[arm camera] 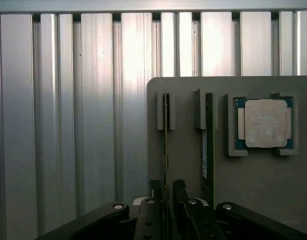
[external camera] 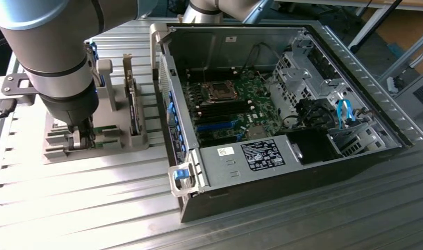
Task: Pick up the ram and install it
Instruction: 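Pick up the ram and move it above insertion slot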
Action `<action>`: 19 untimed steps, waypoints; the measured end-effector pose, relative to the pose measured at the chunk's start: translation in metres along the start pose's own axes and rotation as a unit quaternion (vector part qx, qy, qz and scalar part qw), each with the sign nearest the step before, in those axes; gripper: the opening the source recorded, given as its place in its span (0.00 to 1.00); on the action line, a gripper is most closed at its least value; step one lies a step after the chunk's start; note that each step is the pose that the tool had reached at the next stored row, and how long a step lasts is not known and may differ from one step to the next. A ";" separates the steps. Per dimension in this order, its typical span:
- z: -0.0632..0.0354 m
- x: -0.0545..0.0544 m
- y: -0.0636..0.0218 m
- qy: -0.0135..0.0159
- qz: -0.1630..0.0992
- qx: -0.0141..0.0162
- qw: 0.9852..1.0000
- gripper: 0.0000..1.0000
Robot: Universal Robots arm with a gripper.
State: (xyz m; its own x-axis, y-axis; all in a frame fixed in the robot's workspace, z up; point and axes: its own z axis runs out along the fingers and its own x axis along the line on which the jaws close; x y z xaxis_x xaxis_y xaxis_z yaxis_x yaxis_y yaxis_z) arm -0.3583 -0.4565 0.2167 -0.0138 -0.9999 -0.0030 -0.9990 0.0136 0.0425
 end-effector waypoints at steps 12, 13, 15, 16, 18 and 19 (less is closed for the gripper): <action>0.0051 0.000 -0.0003 0.000 0.000 0.000 1.000 0.24; 0.0052 0.000 -0.0003 0.000 0.000 0.000 1.000 0.24; 0.0053 0.000 -0.0003 0.000 0.000 0.000 1.000 0.24; 0.0054 0.000 -0.0003 0.000 0.000 0.000 1.000 0.24; 0.0056 0.000 -0.0008 0.000 0.000 0.000 1.000 0.24; 0.0054 0.000 -0.0013 0.000 0.000 0.000 1.000 0.24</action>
State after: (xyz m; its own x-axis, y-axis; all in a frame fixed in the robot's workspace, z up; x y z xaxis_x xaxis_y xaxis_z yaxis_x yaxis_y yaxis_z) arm -0.3572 -0.4565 0.2112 -0.0137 -0.9999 -0.0030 -0.9990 0.0135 0.0425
